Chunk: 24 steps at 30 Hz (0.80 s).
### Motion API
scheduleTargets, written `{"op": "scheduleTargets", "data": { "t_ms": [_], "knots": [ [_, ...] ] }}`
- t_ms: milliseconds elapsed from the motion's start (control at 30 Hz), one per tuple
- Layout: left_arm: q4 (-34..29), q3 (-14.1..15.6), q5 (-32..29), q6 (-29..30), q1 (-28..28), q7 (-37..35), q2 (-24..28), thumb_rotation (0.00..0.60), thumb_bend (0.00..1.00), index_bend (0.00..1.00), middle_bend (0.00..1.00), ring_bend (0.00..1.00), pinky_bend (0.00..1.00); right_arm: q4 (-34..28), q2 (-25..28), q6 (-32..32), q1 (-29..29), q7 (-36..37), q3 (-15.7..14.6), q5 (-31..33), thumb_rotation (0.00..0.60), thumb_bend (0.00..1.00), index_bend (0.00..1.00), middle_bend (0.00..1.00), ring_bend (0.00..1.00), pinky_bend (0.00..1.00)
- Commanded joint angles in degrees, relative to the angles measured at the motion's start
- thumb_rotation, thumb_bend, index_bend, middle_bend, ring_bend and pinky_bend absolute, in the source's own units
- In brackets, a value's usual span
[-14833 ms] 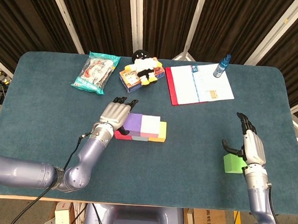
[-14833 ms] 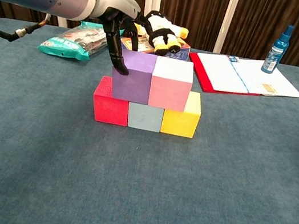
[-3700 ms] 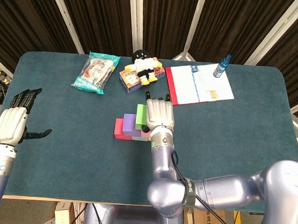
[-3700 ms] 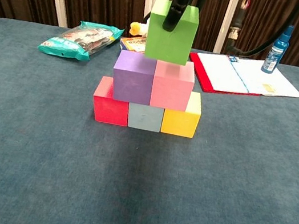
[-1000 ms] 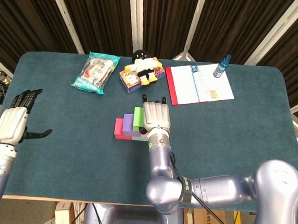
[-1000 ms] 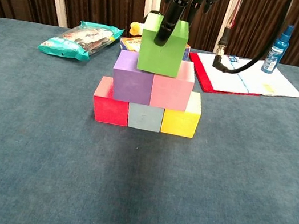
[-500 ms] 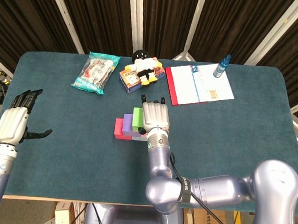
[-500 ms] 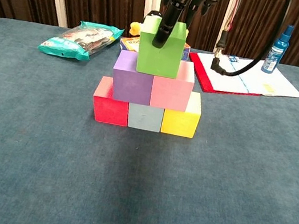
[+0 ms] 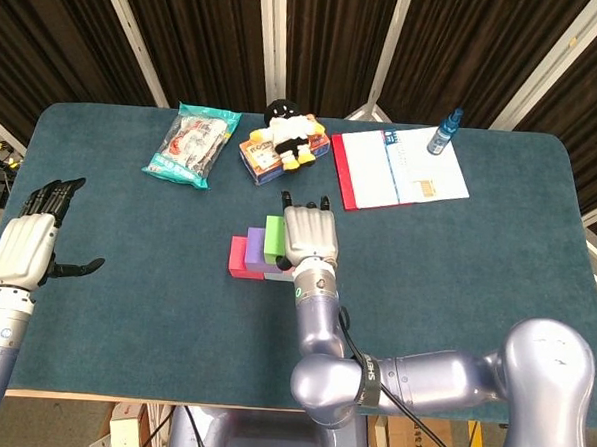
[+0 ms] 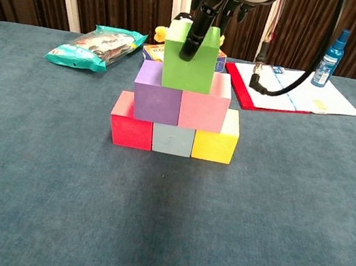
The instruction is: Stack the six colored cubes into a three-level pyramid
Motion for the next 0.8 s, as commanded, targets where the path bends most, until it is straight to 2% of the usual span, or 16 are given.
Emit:
{"op": "scheduleTargets", "data": {
  "t_ms": [33, 267, 800],
  "knots": [
    [0.03, -0.02, -0.01, 0.01, -0.01, 0.00, 0.00, 0.600, 0.05, 0.00, 0.06, 0.00, 0.00, -0.12, -0.06, -0.11, -0.07, 0.07, 0.01, -0.30, 0.600, 0.28, 0.00, 0.41, 0.14, 0.00],
    [0.09, 0.01, -0.10, 0.11, -0.04, 0.28, -0.08, 0.600, 0.05, 0.00, 0.06, 0.00, 0.00, -0.57, 0.01, -0.83, -0.64, 0.80, -0.16, -1.59, 0.600, 0.28, 0.00, 0.21, 0.00, 0.00],
    [0.11, -0.04, -0.17, 0.21, -0.04, 0.32, -0.10, 0.600, 0.05, 0.00, 0.06, 0.00, 0.00, -3.40, 0.76, -0.73, -1.73, 2.24, -0.19, -3.49, 0.600, 0.28, 0.00, 0.03, 0.00, 0.00]
  ]
}}
